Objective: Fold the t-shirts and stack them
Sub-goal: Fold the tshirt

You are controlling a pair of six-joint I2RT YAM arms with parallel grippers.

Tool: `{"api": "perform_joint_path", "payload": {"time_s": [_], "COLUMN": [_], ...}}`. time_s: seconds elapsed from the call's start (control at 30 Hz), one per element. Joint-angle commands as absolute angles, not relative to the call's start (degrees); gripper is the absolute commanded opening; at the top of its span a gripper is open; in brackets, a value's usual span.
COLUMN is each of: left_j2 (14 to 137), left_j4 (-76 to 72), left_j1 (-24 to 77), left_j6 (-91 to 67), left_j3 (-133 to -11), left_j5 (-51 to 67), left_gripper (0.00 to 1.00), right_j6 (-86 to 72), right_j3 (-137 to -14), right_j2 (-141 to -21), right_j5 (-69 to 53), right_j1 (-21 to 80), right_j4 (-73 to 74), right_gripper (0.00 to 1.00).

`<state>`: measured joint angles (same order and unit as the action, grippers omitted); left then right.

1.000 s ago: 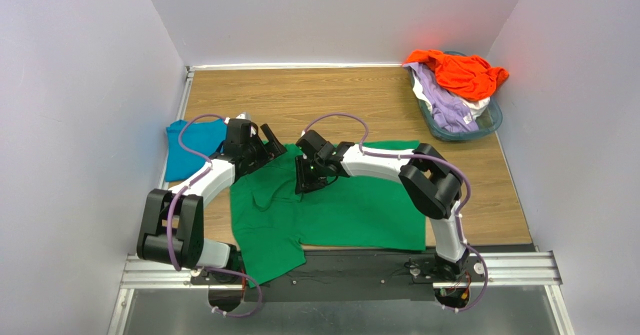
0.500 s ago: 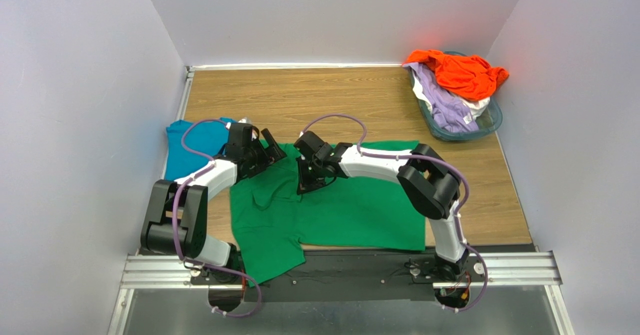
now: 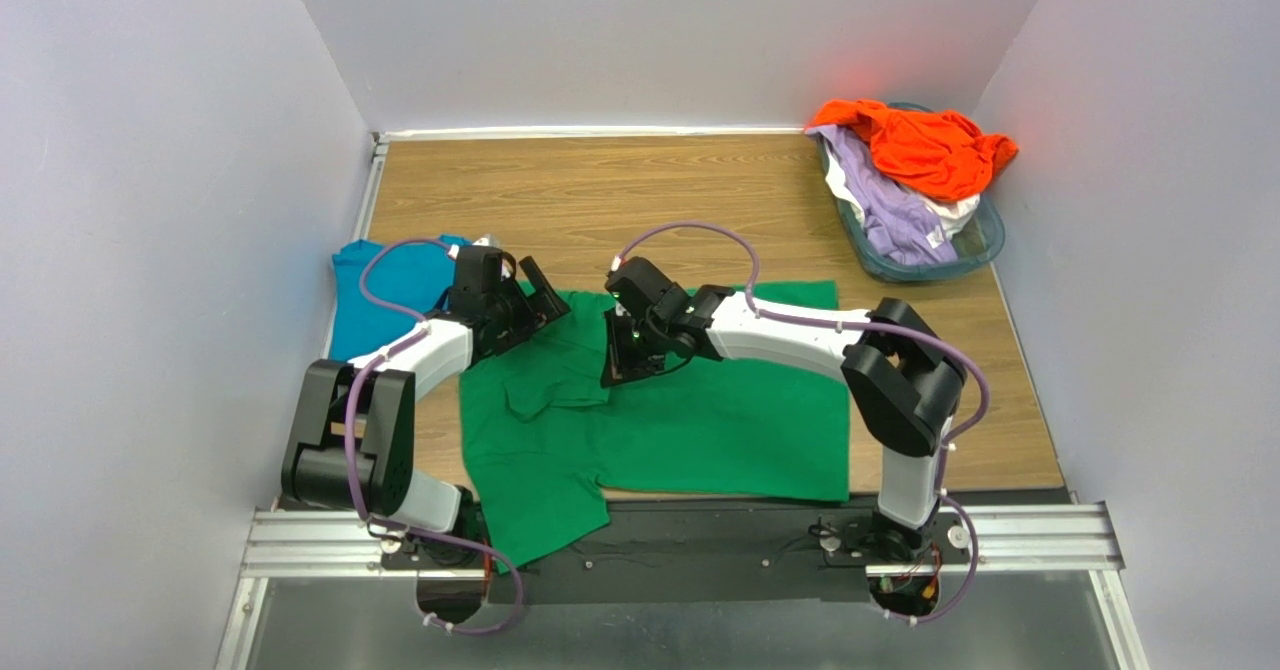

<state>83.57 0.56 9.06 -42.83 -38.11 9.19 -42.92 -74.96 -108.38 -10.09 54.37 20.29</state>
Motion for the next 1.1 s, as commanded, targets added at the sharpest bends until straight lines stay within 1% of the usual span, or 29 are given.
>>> {"api": "perform_joint_path", "payload": {"time_s": [0.0,0.03,0.1,0.17,0.23,0.27,0.3,0.33,0.37,0.5,0.67,0.73,0.8,0.93,1.07], "left_j2": [82.5,82.3,81.7,81.3,80.5,80.1,79.2,78.6,78.0,74.4,72.5,73.0,74.5,77.8,80.1], "left_j4": [3.4,3.6,4.0,4.2,4.7,4.9,5.2,5.4,5.8,7.0,7.7,7.7,7.4,6.6,5.2], "left_j1": [8.5,8.5,8.5,8.5,8.5,8.5,8.5,8.5,8.5,8.6,8.6,8.6,8.6,8.6,8.6], "left_j6": [-41.2,-41.2,-41.0,-40.9,-40.7,-40.6,-40.5,-40.4,-40.4,-40.3,-40.2,-40.2,-40.0,-39.9,-40.3], "left_j3": [-37.0,-37.1,-37.2,-37.3,-37.4,-37.6,-37.6,-37.8,-37.9,-38.8,-39.6,-39.9,-40.5,-40.9,-40.7], "left_j5": [6.1,5.8,6.0,6.6,7.1,7.4,7.5,7.6,7.6,7.8,7.2,7.0,7.2,8.5,9.6], "left_gripper": [0.98,0.98,0.98,0.98,0.98,0.98,0.98,0.98,0.98,0.98,0.98,0.98,0.98,0.98,0.98], "right_j6": [-43.2,-43.3,-43.3,-43.0,-42.7,-42.4,-42.2,-42.0,-41.8,-42.3,-41.0,-40.4,-39.2,-35.9,-34.6], "right_j3": [-72.4,-72.0,-72.0,-72.2,-72.4,-72.5,-72.5,-72.4,-71.8,-67.3,-60.7,-57.9,-56.6,-56.4,-58.4], "right_j2": [-107.1,-107.2,-107.5,-107.5,-107.0,-105.7,-105.0,-104.0,-103.1,-96.9,-87.8,-85.0,-83.9,-83.8,-88.1], "right_j5": [-10.0,-9.6,-8.6,-8.1,-6.2,-5.4,-3.4,-2.4,-1.3,4.4,7.6,7.6,7.0,8.3,7.3], "right_j1": [54.9,54.8,54.8,54.9,54.9,54.9,54.8,54.8,54.7,52.6,47.9,44.0,39.6,35.9,31.1], "right_j4": [21.2,21.5,21.9,22.2,22.8,23.1,23.5,23.8,24.6,25.7,26.1,26.1,26.0,26.1,26.1], "right_gripper": [0.07,0.08,0.18,0.18,0.26,0.41,0.52,0.64,0.99,1.0,1.0,1.0,1.0,1.0,1.0]}}
